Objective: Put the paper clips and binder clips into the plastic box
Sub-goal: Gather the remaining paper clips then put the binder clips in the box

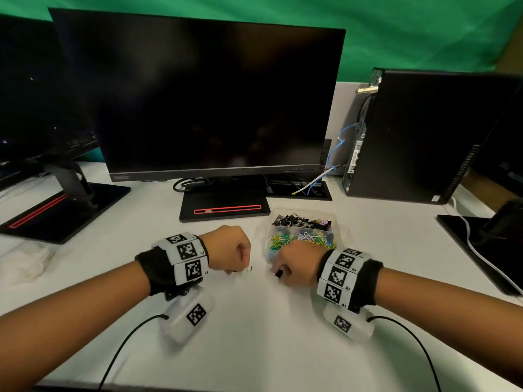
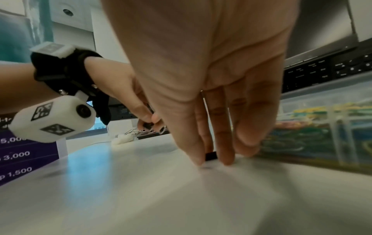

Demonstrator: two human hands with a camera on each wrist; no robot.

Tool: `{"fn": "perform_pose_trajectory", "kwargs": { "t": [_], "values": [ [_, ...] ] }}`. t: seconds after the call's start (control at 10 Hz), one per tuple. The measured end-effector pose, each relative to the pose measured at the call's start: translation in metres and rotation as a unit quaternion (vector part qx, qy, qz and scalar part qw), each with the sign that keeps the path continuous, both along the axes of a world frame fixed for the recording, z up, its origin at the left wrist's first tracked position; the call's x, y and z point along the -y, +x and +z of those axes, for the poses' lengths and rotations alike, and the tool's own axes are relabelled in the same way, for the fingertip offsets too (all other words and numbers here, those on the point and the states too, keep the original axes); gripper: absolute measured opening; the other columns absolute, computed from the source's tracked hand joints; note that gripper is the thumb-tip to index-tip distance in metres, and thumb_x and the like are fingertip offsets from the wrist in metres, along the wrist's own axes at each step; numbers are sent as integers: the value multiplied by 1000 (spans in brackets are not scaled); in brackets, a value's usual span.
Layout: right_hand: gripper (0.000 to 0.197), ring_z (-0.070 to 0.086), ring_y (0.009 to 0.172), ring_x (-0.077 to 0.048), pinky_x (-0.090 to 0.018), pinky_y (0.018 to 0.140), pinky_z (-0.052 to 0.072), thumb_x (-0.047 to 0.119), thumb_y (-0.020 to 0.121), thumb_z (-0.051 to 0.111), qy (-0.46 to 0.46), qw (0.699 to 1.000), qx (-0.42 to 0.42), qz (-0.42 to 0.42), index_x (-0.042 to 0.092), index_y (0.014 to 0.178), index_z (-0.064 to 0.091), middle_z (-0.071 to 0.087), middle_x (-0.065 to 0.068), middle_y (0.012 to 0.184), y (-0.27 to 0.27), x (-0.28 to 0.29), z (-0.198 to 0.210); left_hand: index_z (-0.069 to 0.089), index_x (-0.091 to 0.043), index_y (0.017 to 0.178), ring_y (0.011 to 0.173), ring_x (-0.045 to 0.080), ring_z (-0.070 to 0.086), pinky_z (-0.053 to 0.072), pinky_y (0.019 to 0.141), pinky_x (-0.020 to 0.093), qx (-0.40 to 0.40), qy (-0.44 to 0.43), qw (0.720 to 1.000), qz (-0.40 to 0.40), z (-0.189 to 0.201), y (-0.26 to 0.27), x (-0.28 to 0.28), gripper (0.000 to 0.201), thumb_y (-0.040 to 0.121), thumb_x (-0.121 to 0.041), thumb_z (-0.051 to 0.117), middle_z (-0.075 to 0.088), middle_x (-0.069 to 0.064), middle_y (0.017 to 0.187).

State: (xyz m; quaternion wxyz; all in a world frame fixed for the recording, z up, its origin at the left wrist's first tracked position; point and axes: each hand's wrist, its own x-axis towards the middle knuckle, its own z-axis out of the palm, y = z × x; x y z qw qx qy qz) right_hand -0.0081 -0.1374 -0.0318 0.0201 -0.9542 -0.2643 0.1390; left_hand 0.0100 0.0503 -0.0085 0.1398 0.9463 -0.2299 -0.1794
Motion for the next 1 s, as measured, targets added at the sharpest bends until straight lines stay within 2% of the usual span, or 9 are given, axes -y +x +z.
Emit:
{"fn": "perform_pose_trajectory", "kwargs": {
  "t": [0.1,0.2,0.3,0.4,0.5,0.6,0.7,0.9,1.0],
  "values": [
    [21,63,94,-22,-26,79,49,20,79,64,30,999,15,-3,14,99,70,71,-3,98,-3,3,-4,65,-21,77,57,1,61,53,63,14,24,-28,999,6,13,11,1,15,82,-8,60,72,8,94],
    [18,61,98,-22,-29,85,49,16,81,62,51,998,23,6,12,98,69,69,-4,104,-8,4,-9,65,-21,78,59,0,60,51,63,14,49,-75,996,25,28,26,10,15,84,-8,60,70,1,84],
    [18,64,94,-20,-23,79,46,8,80,60,78,997,10,18,12,94,71,72,-3,99,-12,8,-7,69,-15,80,66,11,66,57,70,22,69,-127,988,52,34,44,26,15,84,-6,58,66,-2,74],
    [18,62,76,-12,-14,67,42,7,74,61,102,995,-9,0,14,87,72,72,1,87,-16,17,2,70,-11,81,74,20,68,58,73,27,65,-175,979,78,29,64,46,15,84,-3,57,69,8,79],
    [8,51,58,1,-4,58,35,14,70,66,148,988,9,-49,15,77,70,62,11,71,-9,34,21,70,-10,80,71,16,66,58,67,20,44,-216,971,96,21,80,69,16,86,-1,58,70,12,86],
    [7,49,57,3,-9,59,37,17,69,70,163,979,62,-104,18,75,71,59,14,68,11,56,44,70,-14,73,73,18,66,58,67,20,23,-226,970,89,13,89,90,24,86,0,57,71,13,91],
    [6,53,54,3,-18,66,45,14,71,71,168,968,84,-164,17,76,70,58,15,62,39,76,58,73,-11,84,79,20,65,56,76,27,12,-199,978,67,9,94,106,24,85,3,53,73,13,97],
    [6,56,55,-5,-6,45,44,11,77,69,145,963,70,-218,13,81,72,74,-4,91,93,92,44,66,3,106,63,13,58,49,47,10,-59,-226,970,73,4,109,113,31,87,12,43,63,12,95],
    [11,55,58,-8,-3,44,42,17,81,68,151,961,52,-225,11,88,74,73,-6,95,101,90,35,58,6,117,73,21,58,50,52,16,-113,-269,953,80,4,113,109,37,90,14,35,61,14,95]
  ]
}}
